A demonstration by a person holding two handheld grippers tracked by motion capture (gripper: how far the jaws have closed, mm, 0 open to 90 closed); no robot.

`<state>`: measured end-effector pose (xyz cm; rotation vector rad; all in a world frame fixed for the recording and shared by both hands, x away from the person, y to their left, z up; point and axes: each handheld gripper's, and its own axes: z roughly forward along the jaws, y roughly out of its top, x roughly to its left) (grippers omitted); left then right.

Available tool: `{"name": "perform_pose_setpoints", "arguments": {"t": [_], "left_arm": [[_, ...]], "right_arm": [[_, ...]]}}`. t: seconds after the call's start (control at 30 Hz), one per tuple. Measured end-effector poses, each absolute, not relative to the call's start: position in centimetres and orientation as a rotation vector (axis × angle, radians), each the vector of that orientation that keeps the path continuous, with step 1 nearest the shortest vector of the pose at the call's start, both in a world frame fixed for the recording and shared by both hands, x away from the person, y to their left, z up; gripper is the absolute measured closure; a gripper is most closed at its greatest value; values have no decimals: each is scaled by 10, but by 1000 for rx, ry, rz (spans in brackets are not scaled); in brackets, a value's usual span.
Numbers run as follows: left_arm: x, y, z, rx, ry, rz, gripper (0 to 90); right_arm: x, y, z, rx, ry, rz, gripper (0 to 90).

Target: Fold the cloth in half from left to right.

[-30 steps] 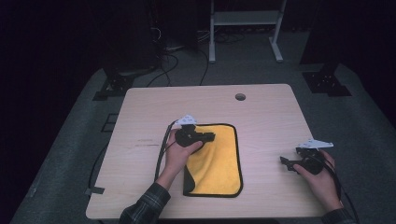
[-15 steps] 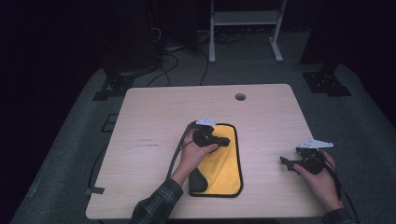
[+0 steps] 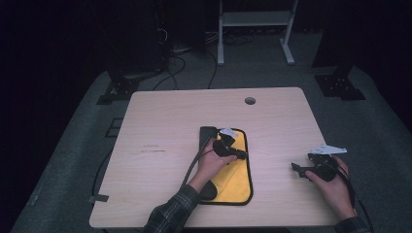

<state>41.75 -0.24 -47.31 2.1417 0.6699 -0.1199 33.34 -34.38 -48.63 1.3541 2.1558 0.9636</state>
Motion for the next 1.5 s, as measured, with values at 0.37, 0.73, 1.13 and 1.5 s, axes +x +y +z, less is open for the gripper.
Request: {"name": "perform_pose_setpoints", "arguments": {"t": [0.37,0.73,1.13,1.5], "left_arm": [[410,27,-439,2042,656,-59,641],[392,93,-430,2037,727,64,536],[370,153,-436,2047,821,214,336],[345,192,-449,2100,881,269,260]], "right_arm": [[333,-344,-486,1351,2159,965,170],[333,-344,-486,1351,2159,965,170],[333,-343,-486,1348,2163,967,170],[333,-344,-486,1345,2163,967,170]]}}
